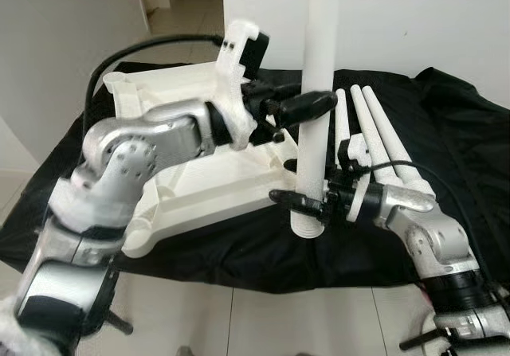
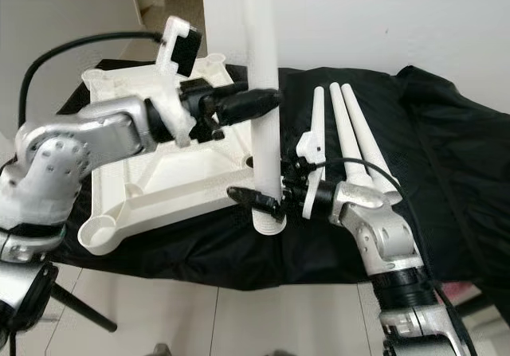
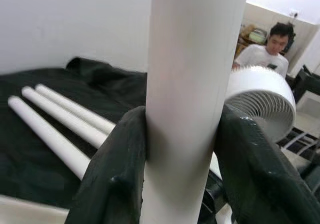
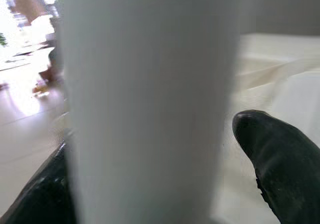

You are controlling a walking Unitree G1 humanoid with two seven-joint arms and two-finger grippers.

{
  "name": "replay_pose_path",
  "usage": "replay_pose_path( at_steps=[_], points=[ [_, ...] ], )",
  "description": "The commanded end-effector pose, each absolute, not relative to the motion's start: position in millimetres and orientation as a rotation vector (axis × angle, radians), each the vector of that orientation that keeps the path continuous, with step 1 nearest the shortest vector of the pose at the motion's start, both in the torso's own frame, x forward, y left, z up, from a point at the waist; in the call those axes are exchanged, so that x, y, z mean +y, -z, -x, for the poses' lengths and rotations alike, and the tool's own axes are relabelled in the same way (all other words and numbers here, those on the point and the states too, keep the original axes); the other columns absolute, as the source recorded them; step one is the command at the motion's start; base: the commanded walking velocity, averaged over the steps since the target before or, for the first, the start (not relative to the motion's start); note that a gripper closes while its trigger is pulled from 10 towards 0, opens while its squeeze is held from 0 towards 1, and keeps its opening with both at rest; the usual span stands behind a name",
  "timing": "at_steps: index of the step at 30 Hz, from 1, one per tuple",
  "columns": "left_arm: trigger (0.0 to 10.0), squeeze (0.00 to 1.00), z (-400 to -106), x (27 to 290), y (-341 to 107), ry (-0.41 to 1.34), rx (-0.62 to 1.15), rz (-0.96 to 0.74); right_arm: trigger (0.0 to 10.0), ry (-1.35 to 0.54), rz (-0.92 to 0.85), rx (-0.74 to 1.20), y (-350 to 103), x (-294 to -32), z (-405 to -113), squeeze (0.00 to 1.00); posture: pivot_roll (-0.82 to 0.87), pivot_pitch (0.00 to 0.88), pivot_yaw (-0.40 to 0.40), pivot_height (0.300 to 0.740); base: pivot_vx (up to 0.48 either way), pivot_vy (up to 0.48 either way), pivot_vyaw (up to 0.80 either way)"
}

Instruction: Building children table

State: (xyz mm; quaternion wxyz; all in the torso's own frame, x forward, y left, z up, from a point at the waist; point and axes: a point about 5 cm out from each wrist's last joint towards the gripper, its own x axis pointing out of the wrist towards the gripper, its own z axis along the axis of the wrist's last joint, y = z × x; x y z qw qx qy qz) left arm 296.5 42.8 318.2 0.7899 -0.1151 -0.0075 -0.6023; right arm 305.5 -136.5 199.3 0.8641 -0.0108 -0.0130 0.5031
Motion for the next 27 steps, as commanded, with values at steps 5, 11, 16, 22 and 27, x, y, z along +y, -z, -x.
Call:
replay_pose_path(
  at_steps=[5, 11, 16, 22, 27],
  points=[
    [10.0, 0.0, -310.8, 37.9, -333.0, 1.295, -0.081, 0.283, 10.0, -0.911, 0.042, -0.058, -204.1, -138.9, -320.2, 0.0, -0.05, 0.0, 0.009, 0.74, 0.0, 0.0, 0.0],
    [10.0, 0.0, -337.9, 32.8, -338.9, 1.131, -0.083, 0.298, 10.0, -0.715, 0.035, -0.107, -213.8, -142.6, -337.1, 0.0, -0.05, 0.0, 0.017, 0.74, 0.0, 0.0, 0.0],
    [10.0, 0.0, -351.3, 29.7, -341.3, 1.019, -0.102, 0.278, 10.0, -0.583, 0.01, -0.135, -219.0, -146.7, -345.3, 0.0, -0.07, 0.0, 0.03, 0.74, 0.0, 0.0, 0.0],
    [10.0, 0.0, -363.3, 26.0, -346.1, 0.886, -0.137, 0.24, 10.0, -0.408, -0.02, -0.166, -223.4, -149.5, -354.7, 0.0, -0.07, 0.0, 0.034, 0.74, 0.0, 0.0, 0.0],
    [10.0, 0.0, -369.3, 16.9, -351.7, 0.777, -0.211, 0.164, 10.0, -0.263, -0.01, -0.176, -223.9, -139.8, -365.0, 0.0, -0.08, 0.0, 0.039, 0.74, 0.0, 0.0, 0.0]
  ],
)
